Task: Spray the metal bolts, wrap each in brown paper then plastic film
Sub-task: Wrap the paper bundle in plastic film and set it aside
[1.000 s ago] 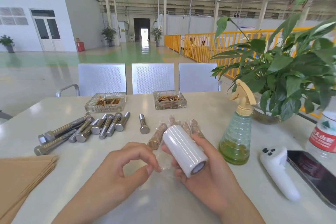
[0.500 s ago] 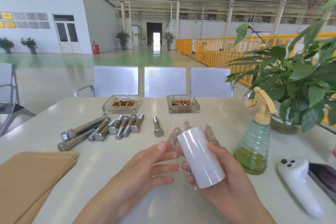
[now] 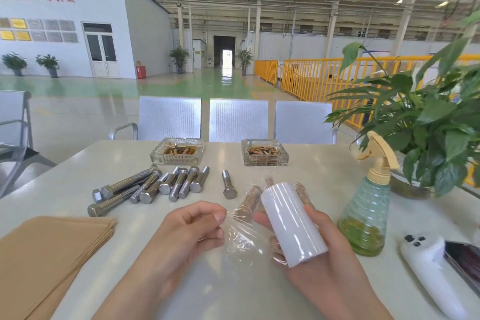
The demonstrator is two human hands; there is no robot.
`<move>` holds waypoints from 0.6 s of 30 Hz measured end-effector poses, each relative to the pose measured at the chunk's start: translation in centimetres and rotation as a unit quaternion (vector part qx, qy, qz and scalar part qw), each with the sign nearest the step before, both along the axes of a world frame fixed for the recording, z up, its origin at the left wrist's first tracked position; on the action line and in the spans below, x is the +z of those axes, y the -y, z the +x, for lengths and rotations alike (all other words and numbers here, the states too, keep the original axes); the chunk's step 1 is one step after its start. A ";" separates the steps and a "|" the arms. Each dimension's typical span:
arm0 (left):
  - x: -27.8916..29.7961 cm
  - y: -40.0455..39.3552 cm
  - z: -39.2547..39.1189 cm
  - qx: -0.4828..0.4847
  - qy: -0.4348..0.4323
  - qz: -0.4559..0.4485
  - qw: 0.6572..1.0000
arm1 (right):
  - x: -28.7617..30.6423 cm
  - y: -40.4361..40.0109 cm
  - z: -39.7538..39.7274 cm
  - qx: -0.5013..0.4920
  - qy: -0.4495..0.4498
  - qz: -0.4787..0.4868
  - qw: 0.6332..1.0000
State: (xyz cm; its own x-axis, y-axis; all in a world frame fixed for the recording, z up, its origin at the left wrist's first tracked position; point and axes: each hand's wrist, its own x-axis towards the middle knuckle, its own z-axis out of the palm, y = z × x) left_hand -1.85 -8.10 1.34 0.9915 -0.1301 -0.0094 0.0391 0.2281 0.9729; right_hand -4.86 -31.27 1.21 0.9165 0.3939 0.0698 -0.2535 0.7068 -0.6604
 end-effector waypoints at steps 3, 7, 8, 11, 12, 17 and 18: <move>0.0 -0.4 0.1 -0.001 -0.005 0.095 0.995 | 0.2 0.2 0.0 -0.031 -0.013 -0.006 0.999; 0.4 -0.4 -0.1 0.024 -0.031 0.148 0.988 | 0.1 0.0 0.3 -0.064 -0.068 -0.028 0.995; 0.5 -0.4 -0.3 0.057 -0.013 0.176 0.983 | 0.1 -0.1 0.3 -0.065 -0.079 -0.032 0.994; 1.2 -0.1 -0.5 0.086 0.034 0.227 0.970 | 0.0 -0.1 0.5 -0.066 -0.082 -0.037 0.994; 1.6 0.0 -0.6 0.066 0.032 0.216 0.974 | 0.1 0.0 0.5 -0.063 -0.077 -0.037 0.994; 3.8 0.2 0.0 0.077 -0.060 -0.014 0.995 | -0.1 0.5 0.5 -0.033 -0.067 -0.007 0.997; 4.0 0.4 -0.1 0.101 -0.014 0.040 0.994 | -0.2 0.5 0.5 -0.032 -0.073 -0.001 0.997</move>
